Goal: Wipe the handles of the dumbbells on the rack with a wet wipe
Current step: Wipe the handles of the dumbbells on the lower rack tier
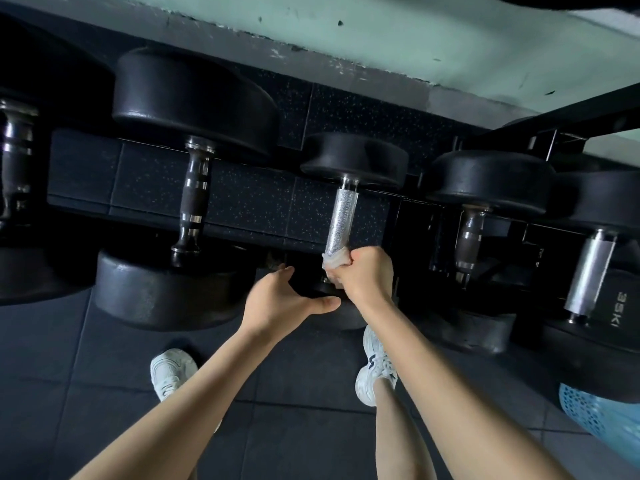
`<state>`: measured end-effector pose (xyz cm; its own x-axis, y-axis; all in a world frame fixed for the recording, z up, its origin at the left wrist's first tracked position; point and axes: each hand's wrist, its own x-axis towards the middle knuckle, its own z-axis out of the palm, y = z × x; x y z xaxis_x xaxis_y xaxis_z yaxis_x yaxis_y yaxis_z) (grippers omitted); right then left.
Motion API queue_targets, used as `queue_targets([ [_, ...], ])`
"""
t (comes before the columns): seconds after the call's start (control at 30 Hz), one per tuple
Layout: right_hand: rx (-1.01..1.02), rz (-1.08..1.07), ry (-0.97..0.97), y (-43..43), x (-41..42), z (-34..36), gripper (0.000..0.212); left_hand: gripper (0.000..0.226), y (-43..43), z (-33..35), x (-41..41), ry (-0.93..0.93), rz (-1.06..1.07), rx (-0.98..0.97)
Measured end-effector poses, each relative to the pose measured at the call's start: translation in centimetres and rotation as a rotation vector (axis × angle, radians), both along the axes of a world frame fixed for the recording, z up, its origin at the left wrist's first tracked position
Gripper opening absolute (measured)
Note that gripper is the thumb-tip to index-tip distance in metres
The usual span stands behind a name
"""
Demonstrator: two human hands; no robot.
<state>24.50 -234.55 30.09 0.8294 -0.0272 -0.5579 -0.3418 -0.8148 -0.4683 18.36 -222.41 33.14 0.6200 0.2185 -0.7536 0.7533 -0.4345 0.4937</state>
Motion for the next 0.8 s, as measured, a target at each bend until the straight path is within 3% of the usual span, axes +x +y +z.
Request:
queue_targets([
  [0.07,0.091,-0.133,-0.068,-0.3,-0.4,0.3,0.045,0.091,0.2,0.3,0.1,0.001,-0.034,-0.005],
  [0.13,0.217,-0.212,-0.054,-0.3,-0.4,1.3,0.036,0.084,0.2,0.7,0.2,-0.054,0.01,0.039],
  [0.2,0.41,-0.252,0.114,0.2,-0.3,2.5,0.008,0.05,0.1,1.0,0.0,-0.24,0.184,0.142],
  [0.27,0.515,-0.294,0.276,0.5,-0.4,2.8,0.029,0.016,-0.1,1.5,0.0,-0.424,0.313,0.234],
  [0.3,0.516,-0.298,0.305,0.3,-0.3,2.2,0.026,0.012,-0.3,1.8,0.1,-0.469,0.332,0.247],
  [0.53,0.463,-0.389,0.344,-0.6,-0.1,1.8,0.043,0.025,-3.0,-1.0,3.7,-0.251,0.177,0.09],
  [0.7,0.249,-0.307,-0.029,-2.8,-1.1,1.7,0.04,0.022,-4.4,-2.9,5.7,-0.202,0.248,0.085],
  [0.8,0.269,-0.263,-0.051,-3.0,-4.0,0.4,0.039,0.018,-4.2,-4.2,5.9,-0.197,0.333,0.02],
])
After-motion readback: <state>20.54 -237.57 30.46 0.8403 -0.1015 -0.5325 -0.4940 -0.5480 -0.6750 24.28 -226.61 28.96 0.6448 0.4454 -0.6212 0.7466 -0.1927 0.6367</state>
